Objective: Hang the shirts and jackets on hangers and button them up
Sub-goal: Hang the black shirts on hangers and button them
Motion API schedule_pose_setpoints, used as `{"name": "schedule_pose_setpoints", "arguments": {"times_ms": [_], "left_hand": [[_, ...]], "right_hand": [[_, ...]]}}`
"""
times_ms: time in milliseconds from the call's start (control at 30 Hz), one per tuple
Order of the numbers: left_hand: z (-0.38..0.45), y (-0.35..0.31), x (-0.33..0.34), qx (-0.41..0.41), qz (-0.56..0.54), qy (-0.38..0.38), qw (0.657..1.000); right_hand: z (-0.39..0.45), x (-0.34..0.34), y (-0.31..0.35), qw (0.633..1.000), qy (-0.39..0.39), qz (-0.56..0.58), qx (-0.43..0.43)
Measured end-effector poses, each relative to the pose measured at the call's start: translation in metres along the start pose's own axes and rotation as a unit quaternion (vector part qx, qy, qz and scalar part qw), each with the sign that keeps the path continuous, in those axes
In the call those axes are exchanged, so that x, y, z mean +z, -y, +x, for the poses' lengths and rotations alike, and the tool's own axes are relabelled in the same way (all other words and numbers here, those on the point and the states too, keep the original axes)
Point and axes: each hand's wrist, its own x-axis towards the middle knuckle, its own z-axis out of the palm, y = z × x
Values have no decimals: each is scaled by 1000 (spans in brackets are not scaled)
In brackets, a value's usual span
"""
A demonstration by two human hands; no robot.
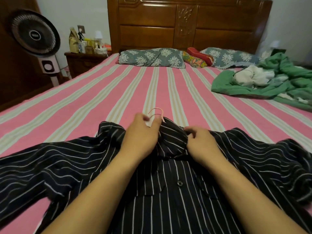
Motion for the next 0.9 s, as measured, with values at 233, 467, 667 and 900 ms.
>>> {"name": "schedule_pose_setpoints", "arguments": {"times_ms": [233, 467, 667, 900], "left_hand": [[-22, 8, 30, -7, 127, 26, 992], [-24, -13, 2, -104, 0, 109, 989], [-124, -69, -67, -115, -246, 106, 957], [-291, -79, -128, -42, -243, 171, 954]], "right_hand": [[-16, 19, -1, 987, 3, -155, -38], [-17, -6, 19, 994, 86, -50, 43], [-110, -91, 53, 992, 7, 112, 62], [-291, -153, 39, 953, 17, 288, 97]]}}
